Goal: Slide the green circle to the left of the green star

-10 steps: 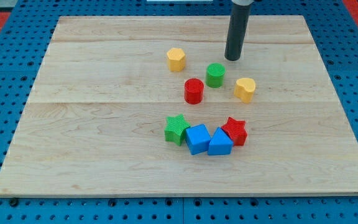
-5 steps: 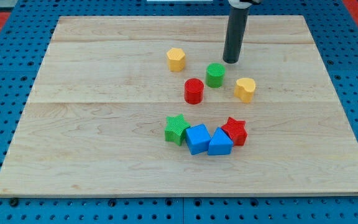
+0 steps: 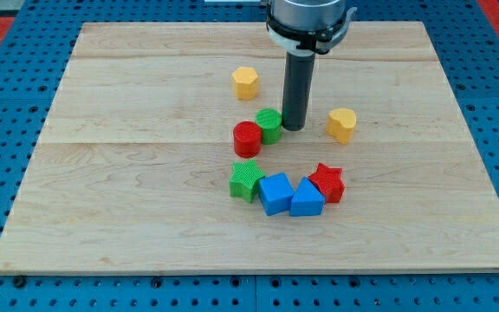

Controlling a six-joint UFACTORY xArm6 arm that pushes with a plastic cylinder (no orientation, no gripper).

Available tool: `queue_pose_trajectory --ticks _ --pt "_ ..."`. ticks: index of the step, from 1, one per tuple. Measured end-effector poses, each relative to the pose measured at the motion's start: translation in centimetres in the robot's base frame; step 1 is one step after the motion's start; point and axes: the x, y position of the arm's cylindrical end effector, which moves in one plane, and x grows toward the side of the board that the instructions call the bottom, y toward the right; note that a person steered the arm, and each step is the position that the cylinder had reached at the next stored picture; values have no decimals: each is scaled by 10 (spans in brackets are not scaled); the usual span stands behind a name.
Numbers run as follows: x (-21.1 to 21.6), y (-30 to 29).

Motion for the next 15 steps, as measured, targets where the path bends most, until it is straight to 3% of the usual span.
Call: queue_pose_trajectory --ticks 5,8,10,12,13,14,15 --pt "8 -47" --pt "-39 -38" --pt "-37 -84" --pt "3 -130" --pt "-23 -170" --pt "-7 -190" --pt "19 -119"
